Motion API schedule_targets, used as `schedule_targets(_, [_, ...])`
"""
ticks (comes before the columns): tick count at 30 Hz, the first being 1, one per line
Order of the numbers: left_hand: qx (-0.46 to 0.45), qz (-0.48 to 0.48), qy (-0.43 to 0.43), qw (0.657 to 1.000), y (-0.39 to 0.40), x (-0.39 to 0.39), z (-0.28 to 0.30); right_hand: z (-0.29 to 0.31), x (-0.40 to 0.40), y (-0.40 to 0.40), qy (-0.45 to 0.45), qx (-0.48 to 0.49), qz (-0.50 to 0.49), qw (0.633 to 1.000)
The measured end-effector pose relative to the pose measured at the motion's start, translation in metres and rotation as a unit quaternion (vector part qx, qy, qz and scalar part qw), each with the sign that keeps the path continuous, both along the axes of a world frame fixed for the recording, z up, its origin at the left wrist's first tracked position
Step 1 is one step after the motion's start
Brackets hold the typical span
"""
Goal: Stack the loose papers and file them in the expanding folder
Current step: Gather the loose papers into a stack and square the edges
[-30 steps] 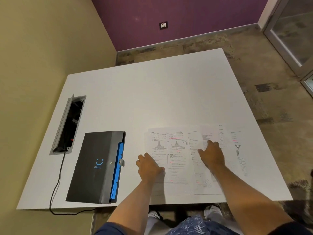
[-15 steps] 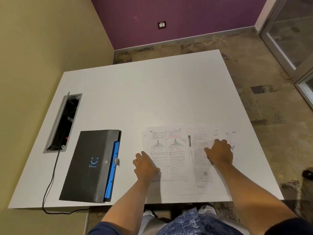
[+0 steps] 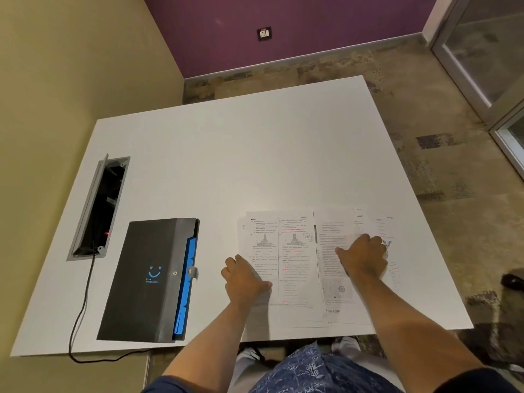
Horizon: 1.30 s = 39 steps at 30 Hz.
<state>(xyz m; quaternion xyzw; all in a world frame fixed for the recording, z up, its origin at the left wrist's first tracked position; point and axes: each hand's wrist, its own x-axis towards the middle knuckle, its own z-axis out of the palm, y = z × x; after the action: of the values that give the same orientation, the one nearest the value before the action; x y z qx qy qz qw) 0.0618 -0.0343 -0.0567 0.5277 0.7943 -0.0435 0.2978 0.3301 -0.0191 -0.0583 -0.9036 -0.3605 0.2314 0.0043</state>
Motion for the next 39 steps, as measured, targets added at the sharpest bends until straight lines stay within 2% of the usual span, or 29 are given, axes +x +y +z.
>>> schedule_targets(5, [-0.005, 0.018, 0.001, 1.000, 0.000, 0.009, -0.003, -0.007, 0.001, 0.008, 0.078, 0.042, -0.041, 0.995])
schedule_targets(9, [-0.002, 0.015, 0.003, 1.000, 0.003, 0.008, -0.004, -0.013, 0.001, 0.016, 0.235, 0.104, -0.062, 0.964])
schedule_targets(10, [-0.003, 0.014, 0.004, 1.000, 0.003, 0.008, -0.005, -0.014, 0.001, 0.015, 0.248, 0.116, -0.055, 0.960])
schedule_targets(11, [-0.003, 0.012, 0.007, 1.000, 0.003, 0.008, -0.006, -0.015, 0.003, 0.012, 0.223, 0.123, -0.045, 0.966])
schedule_targets(12, [-0.001, 0.010, 0.012, 1.000, 0.003, 0.008, -0.007, -0.015, 0.007, 0.009, 0.159, 0.112, -0.033, 0.980])
schedule_targets(14, [0.000, 0.008, 0.026, 1.000, 0.002, 0.009, -0.008, -0.013, 0.014, -0.002, 0.011, 0.046, -0.042, 0.998])
schedule_targets(15, [-0.002, 0.011, 0.031, 0.999, 0.003, 0.009, -0.009, -0.012, 0.017, -0.006, -0.018, 0.013, -0.060, 0.998])
schedule_targets(20, [-0.017, 0.025, 0.039, 0.999, 0.005, 0.013, -0.011, -0.010, 0.022, -0.003, 0.011, 0.004, -0.063, 0.998])
schedule_targets(22, [-0.017, 0.028, 0.036, 0.999, 0.006, 0.014, -0.010, -0.008, 0.023, 0.002, 0.059, 0.037, -0.099, 0.993])
schedule_targets(26, [-0.006, 0.017, 0.004, 1.000, 0.008, 0.013, -0.007, -0.011, 0.022, 0.002, 0.145, 0.112, -0.082, 0.980])
schedule_targets(30, [-0.002, 0.003, -0.017, 1.000, 0.010, 0.007, -0.004, -0.013, 0.016, -0.001, 0.242, 0.168, -0.099, 0.951])
schedule_targets(35, [0.023, -0.003, -0.092, 0.995, 0.013, 0.003, -0.006, -0.010, 0.000, 0.006, 0.307, 0.127, 0.027, 0.943])
schedule_targets(37, [0.026, -0.014, -0.081, 0.996, 0.012, 0.006, -0.007, -0.013, -0.004, 0.007, 0.267, 0.118, 0.051, 0.955])
schedule_targets(39, [0.021, -0.011, -0.044, 0.999, 0.008, 0.010, -0.008, -0.015, -0.004, 0.004, 0.105, 0.103, 0.035, 0.988])
